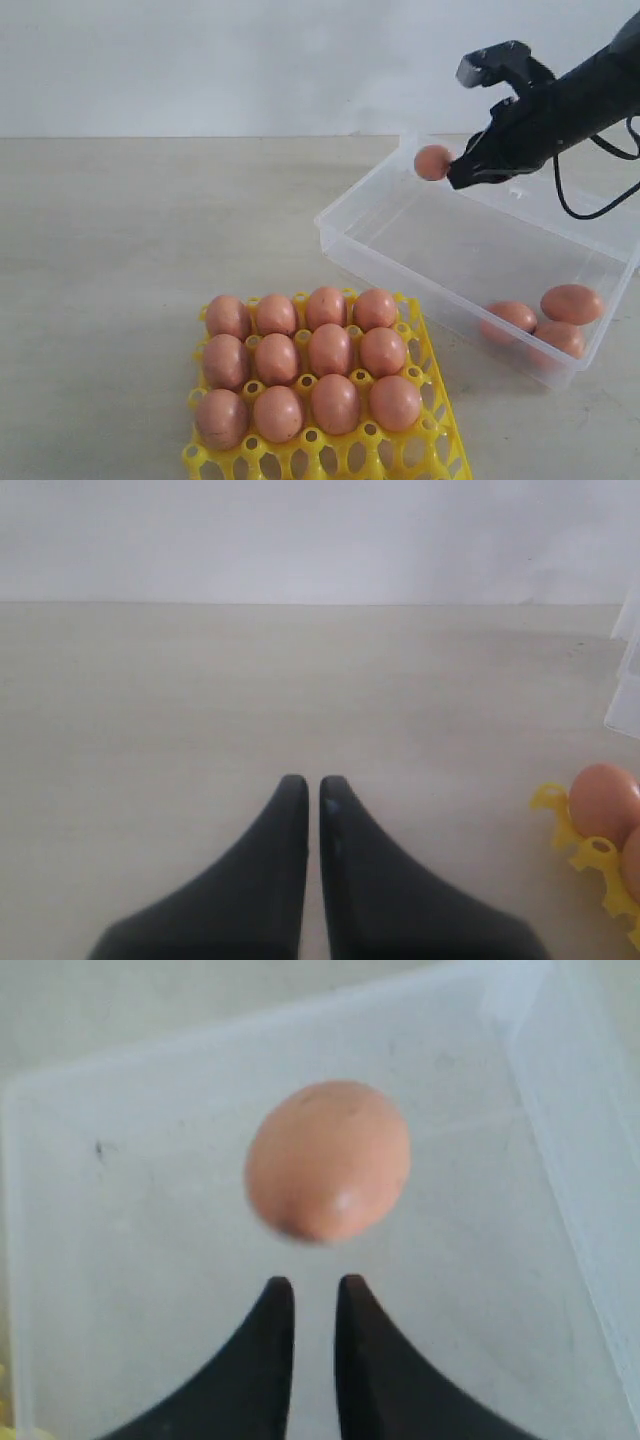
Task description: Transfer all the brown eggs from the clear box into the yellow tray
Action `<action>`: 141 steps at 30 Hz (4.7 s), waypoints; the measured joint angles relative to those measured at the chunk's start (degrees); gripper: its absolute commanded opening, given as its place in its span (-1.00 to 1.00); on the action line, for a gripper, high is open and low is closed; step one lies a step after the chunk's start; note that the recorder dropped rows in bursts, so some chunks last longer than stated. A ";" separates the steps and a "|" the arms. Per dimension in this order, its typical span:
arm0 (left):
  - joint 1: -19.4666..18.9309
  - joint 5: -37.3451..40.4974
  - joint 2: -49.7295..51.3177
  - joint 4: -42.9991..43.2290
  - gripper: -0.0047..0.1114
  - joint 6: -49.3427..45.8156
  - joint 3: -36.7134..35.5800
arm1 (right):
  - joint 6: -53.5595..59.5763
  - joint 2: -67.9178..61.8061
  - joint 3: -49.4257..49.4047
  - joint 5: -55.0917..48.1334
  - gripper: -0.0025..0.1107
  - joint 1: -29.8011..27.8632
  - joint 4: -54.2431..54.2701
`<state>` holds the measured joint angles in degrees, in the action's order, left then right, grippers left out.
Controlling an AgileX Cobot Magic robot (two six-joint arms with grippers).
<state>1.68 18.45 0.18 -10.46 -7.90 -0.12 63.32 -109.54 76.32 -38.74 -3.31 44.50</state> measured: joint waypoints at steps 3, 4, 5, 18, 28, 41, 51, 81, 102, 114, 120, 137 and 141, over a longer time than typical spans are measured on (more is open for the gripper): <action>0.00 0.00 0.00 0.00 -0.85 0.00 0.00 | 8.71 2.48 -2.87 0.00 -0.96 -1.14 11.32; 0.00 0.00 0.00 0.00 -0.85 0.00 0.00 | 11.96 3.69 -4.29 0.00 -0.96 -1.30 15.68; 0.00 0.00 0.00 0.00 -0.85 0.00 0.00 | 15.46 4.53 -5.88 0.00 -0.96 -1.30 18.45; 0.00 0.00 0.00 0.00 -0.85 0.00 0.00 | 34.11 7.75 -14.72 10.93 -0.95 -1.30 34.76; 0.00 0.00 0.00 0.00 -0.85 0.00 0.00 | 33.66 2.16 -14.72 15.37 -0.15 5.24 34.85; 0.00 0.00 0.00 0.00 -0.85 0.00 0.00 | 24.06 -3.39 -14.45 17.90 -0.08 10.69 35.31; 0.00 0.00 0.00 0.00 -0.85 0.00 0.00 | 16.88 -3.39 -13.66 14.63 0.11 10.69 22.72; 0.00 0.00 0.00 0.00 -0.85 0.00 0.00 | 15.03 -3.92 -13.14 14.44 0.11 11.30 42.34; 0.00 0.00 0.00 0.00 -0.85 0.00 0.00 | 17.03 -10.98 -9.44 11.38 -0.34 12.62 42.61; 0.00 0.00 0.00 0.00 -0.85 0.00 0.00 | 16.92 -10.98 -9.44 11.26 -0.96 12.62 42.33; 0.00 0.00 0.00 0.00 -0.85 0.00 0.00 | 16.92 -8.74 -9.44 16.71 -0.96 12.62 41.65; 0.00 0.00 0.00 0.00 -0.85 0.00 0.00 | 23.68 11.47 -8.52 53.06 -0.96 15.38 30.02; 0.00 0.00 0.00 0.00 -0.85 0.00 0.00 | 21.71 11.60 -8.52 66.99 -0.96 15.38 24.78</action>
<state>1.68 18.45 0.18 -10.46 -7.90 -0.12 85.03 -97.95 67.80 28.24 12.07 69.29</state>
